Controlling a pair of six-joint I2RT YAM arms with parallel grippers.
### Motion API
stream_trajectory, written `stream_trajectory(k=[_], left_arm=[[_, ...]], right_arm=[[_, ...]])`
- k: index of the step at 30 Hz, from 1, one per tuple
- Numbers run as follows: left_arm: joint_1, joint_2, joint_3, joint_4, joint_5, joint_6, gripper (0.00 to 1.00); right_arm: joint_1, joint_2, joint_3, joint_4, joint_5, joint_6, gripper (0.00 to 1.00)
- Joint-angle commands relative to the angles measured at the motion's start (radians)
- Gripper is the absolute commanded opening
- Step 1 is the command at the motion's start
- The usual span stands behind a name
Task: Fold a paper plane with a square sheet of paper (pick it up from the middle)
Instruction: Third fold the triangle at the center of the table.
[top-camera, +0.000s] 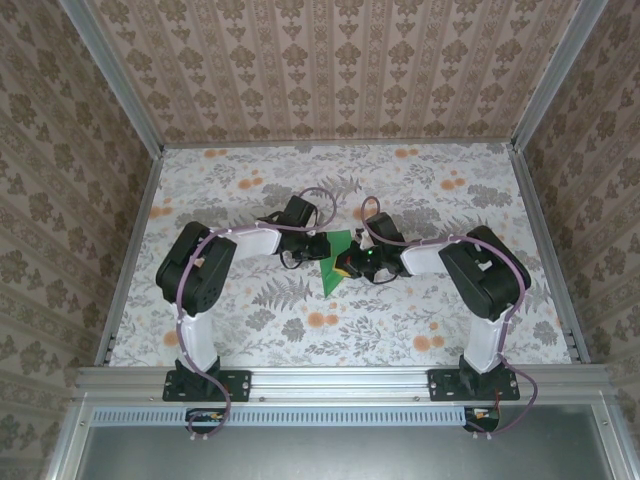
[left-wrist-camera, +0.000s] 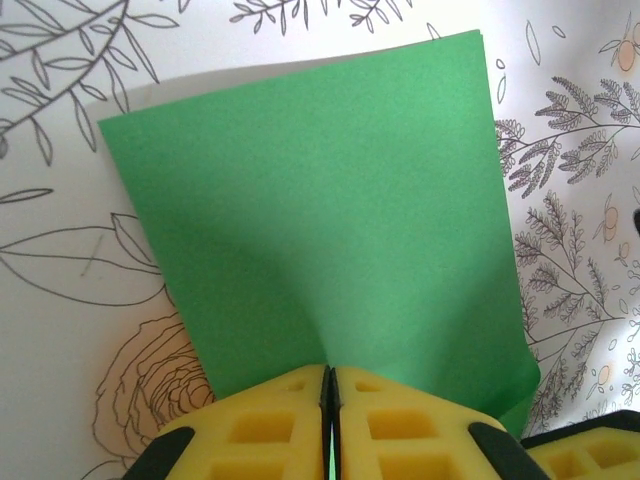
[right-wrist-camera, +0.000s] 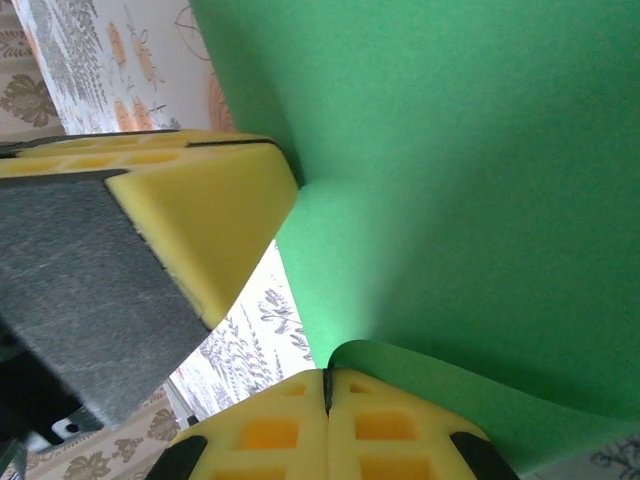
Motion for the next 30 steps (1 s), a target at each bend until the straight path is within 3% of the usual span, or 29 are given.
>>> stream_trajectory(k=[1,30], left_arm=[[-0.001,0.028,0.013,-0.041,0.004,-0.006,0.11],[-0.002,0.039,0.007,-0.047,0.011,-0.003,0.1]], right_arm=[[-0.004,0.022,0.027,0.003,0.008,0.004,0.03],[-0.007,0.074,0.075,-0.025,-0.038,-0.044,0.03]])
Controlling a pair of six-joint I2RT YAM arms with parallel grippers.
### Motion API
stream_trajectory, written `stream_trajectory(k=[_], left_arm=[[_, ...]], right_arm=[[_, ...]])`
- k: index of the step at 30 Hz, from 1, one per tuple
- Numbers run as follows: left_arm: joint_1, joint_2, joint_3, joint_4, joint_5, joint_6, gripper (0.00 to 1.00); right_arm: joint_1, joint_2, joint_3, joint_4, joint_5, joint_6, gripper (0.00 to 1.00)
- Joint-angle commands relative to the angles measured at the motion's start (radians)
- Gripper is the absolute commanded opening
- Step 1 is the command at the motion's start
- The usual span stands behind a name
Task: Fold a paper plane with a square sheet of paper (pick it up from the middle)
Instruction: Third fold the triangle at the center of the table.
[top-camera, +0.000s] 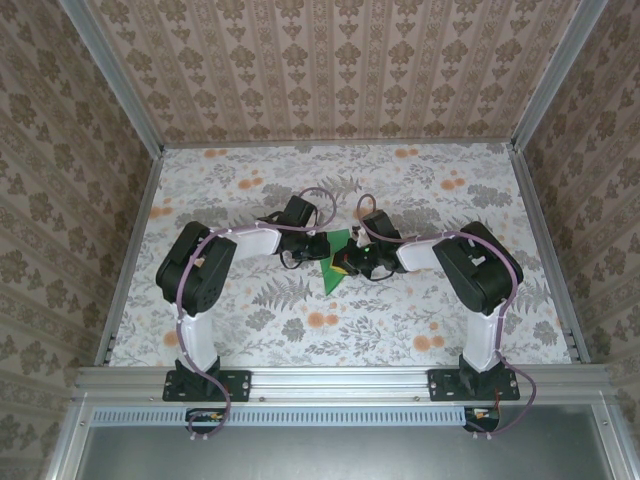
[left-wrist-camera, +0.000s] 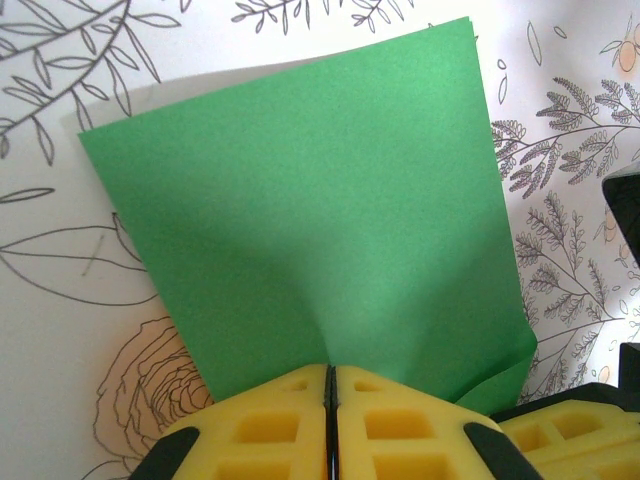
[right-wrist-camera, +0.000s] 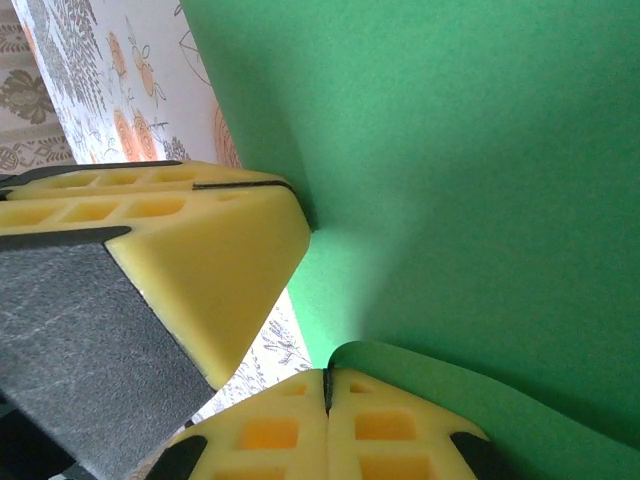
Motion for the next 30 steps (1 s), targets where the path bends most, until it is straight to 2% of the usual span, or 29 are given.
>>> stream_trajectory(k=[1,30], left_arm=[[-0.002,0.038,0.008,-0.047,0.011,-0.002,0.1],[-0.006,0.05,0.006,-0.041,0.019,-0.007,0.09]], right_arm=[[-0.002,0.025,0.025,-0.021,-0.022,-0.017,0.03],[-0.001,0.006,0.016,-0.074,-0.056,-0.07,0.04]])
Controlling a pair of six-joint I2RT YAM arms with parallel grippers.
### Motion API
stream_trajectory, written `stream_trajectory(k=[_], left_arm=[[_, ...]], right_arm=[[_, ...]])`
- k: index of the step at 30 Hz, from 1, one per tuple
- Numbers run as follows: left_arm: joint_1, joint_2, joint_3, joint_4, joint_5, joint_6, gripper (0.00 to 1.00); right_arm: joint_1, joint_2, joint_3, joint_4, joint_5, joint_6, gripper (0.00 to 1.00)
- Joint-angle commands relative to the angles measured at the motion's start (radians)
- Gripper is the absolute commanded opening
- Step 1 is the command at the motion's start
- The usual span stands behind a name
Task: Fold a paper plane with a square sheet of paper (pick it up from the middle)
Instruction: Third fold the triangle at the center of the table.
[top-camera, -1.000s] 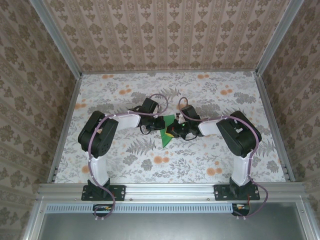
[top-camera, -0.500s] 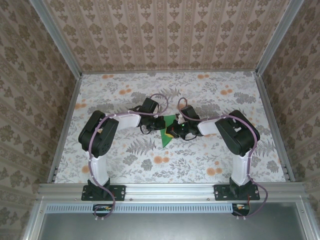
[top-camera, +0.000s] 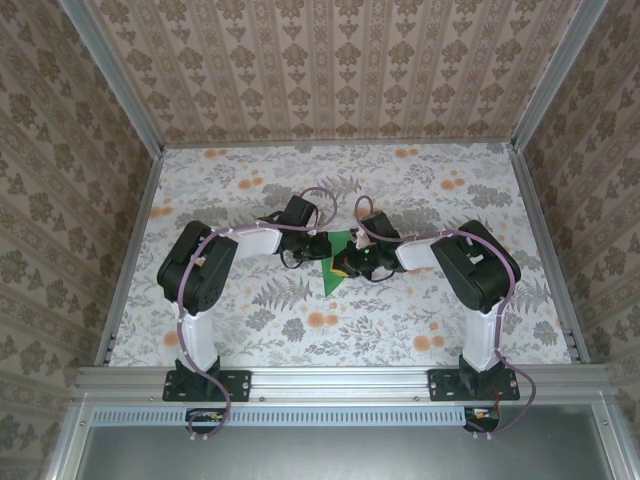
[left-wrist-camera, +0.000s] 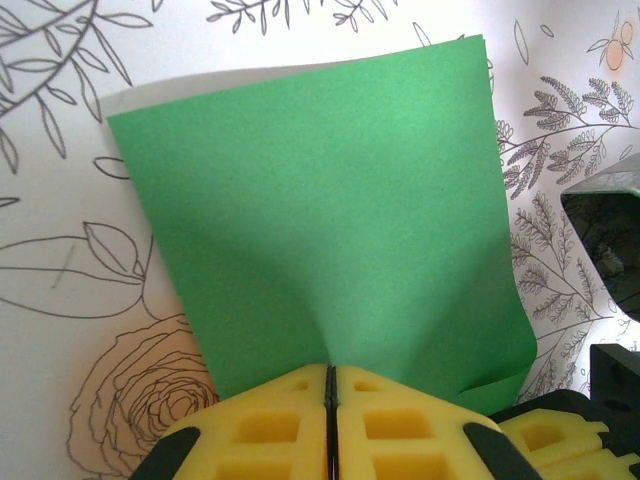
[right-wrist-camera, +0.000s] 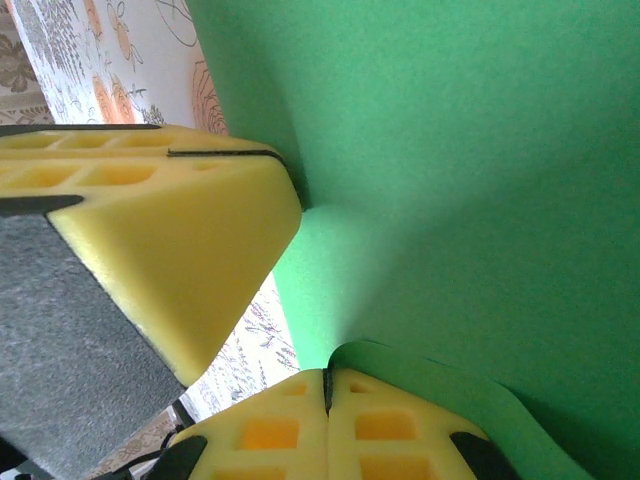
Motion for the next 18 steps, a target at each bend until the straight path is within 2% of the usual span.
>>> stream_trajectory(k=[1,18], left_arm=[[-0.005,0.04,-0.001,-0.049,-0.001,-0.006,0.1],[-0.007,0.028,0.004,-0.056,0.0,-0.009,0.09]], right_arm=[[-0.001,-0.009,0.005,-0.035,-0.017,-0.015,0.04],[0.0,0.024,0.012,-0.048,0.025,-0.013,0.04]])
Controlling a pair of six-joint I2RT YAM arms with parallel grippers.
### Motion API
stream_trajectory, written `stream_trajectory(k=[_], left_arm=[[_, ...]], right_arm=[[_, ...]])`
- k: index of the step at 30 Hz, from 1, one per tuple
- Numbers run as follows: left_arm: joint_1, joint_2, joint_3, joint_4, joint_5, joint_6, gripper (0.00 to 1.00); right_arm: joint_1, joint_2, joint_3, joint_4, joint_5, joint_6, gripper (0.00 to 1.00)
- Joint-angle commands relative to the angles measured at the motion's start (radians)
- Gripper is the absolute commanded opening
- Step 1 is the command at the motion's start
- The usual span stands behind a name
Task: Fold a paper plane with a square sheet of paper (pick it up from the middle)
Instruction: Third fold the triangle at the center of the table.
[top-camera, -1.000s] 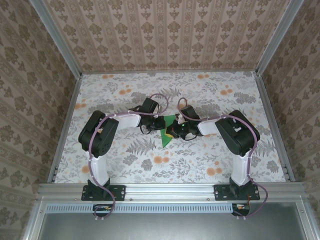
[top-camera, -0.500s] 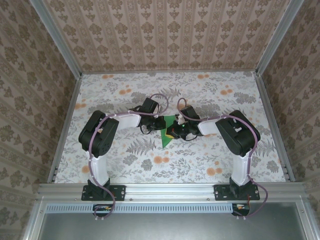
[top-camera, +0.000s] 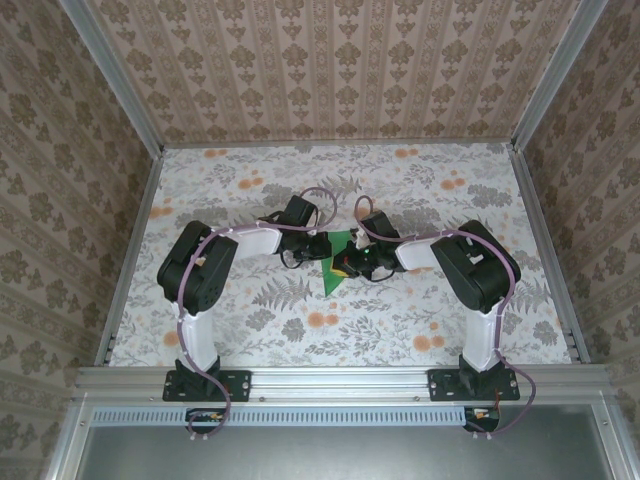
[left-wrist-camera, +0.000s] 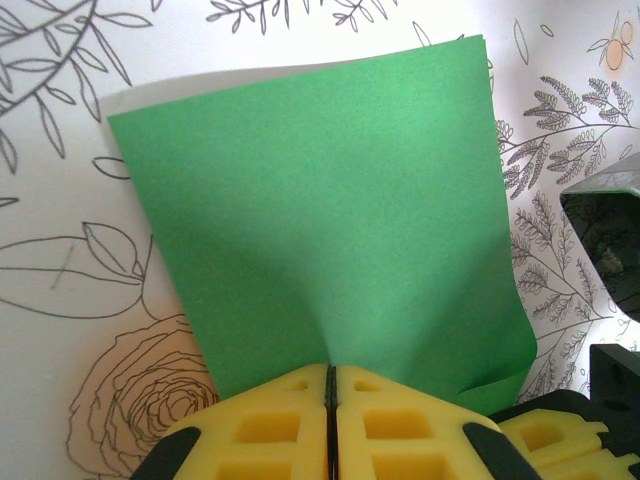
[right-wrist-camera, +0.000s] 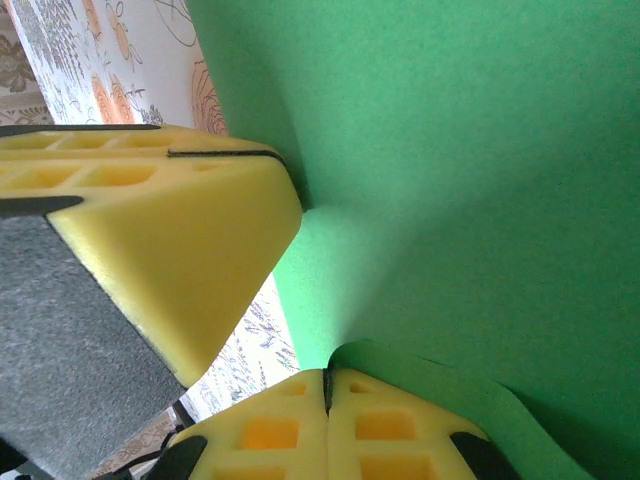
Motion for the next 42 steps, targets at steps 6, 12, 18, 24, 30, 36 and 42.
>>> stream_trajectory(k=[6,12,18,24,30,36,42], left_arm=[[0.005,-0.025,0.007,-0.063,-0.011,-0.047,0.13],[0.049,-0.159,-0.038,-0.076,-0.08,-0.101,0.24],[0.09,-0.269,-0.119,-0.079,-0.141,-0.143,0.28],[0.11,-0.325,-0.173,-0.075,-0.153,-0.16,0.3],[0.095,-0.33,-0.193,-0.035,-0.088,-0.151,0.25],[0.022,-0.288,-0.159,-0.05,-0.058,-0.108,0.16],[-0.031,-0.234,-0.125,-0.051,-0.032,-0.092,0.1]], right_arm=[[0.0,0.025,0.007,-0.063,0.045,-0.021,0.06],[0.001,0.026,0.007,-0.08,0.057,-0.024,0.13],[0.003,0.025,0.011,-0.09,0.061,-0.026,0.28],[0.004,0.024,0.013,-0.104,0.071,-0.029,0.4],[0.004,0.024,0.008,-0.122,0.083,-0.035,0.32],[0.004,0.042,0.013,-0.145,0.086,-0.036,0.07],[0.005,0.048,0.013,-0.158,0.102,-0.034,0.01]])
